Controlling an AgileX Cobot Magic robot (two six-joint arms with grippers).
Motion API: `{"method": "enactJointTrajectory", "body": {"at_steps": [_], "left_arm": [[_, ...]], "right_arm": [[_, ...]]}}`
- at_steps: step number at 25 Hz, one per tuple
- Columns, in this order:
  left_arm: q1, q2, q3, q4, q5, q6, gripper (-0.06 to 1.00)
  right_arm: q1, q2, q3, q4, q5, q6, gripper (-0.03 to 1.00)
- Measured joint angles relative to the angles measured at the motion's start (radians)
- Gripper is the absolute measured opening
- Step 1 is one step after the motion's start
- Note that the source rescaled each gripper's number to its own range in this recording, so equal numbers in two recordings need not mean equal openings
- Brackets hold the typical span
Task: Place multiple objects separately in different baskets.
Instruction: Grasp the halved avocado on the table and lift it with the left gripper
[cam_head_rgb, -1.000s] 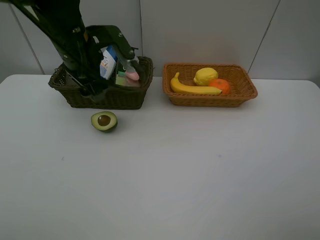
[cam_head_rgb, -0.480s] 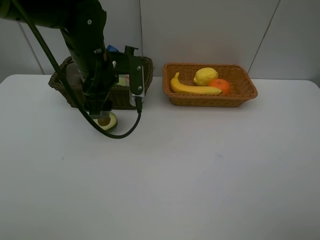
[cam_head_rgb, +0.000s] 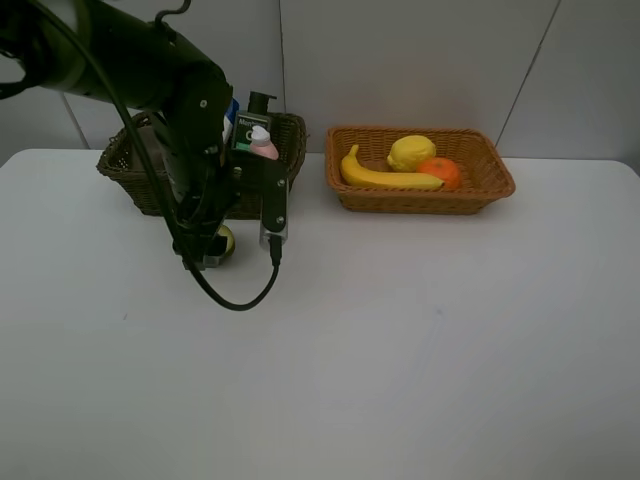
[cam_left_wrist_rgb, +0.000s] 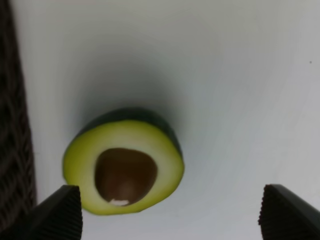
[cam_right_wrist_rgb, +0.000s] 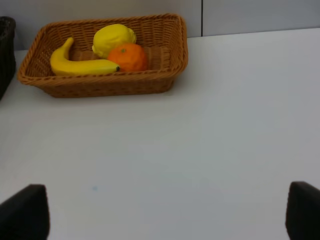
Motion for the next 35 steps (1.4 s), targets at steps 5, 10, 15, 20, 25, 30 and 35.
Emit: {"method": "enactJointTrajectory", "body": {"at_steps": [5, 10, 15, 20, 25, 30, 35], "left_arm": [[0.001, 0.019, 0.047, 0.026, -0.061, 0.002, 0.94], [0.001, 0.050, 0.050, 0.067, -0.074, 0.003, 0.94], [0.009, 0.060, 0.050, 0.118, -0.102, 0.003, 0.94], [0.022, 0.078, 0.050, 0.130, -0.117, 0.003, 0.94], [0.024, 0.109, 0.049, 0.150, -0.139, 0.003, 0.95], [0.025, 0.128, 0.048, 0.147, -0.140, 0.003, 0.95], [0.025, 0.130, 0.049, 0.143, -0.134, 0.003, 0.95]], "right_arm": [[0.000, 0.000, 0.000, 0.000, 0.000, 0.000, 1.00], [0.000, 0.000, 0.000, 0.000, 0.000, 0.000, 1.00], [0.000, 0.000, 0.000, 0.000, 0.000, 0.000, 1.00], [0.000, 0.000, 0.000, 0.000, 0.000, 0.000, 1.00], [0.000, 0.000, 0.000, 0.000, 0.000, 0.000, 1.00], [0.000, 0.000, 0.000, 0.000, 0.000, 0.000, 1.00], [0.000, 0.000, 0.000, 0.000, 0.000, 0.000, 1.00]]}}
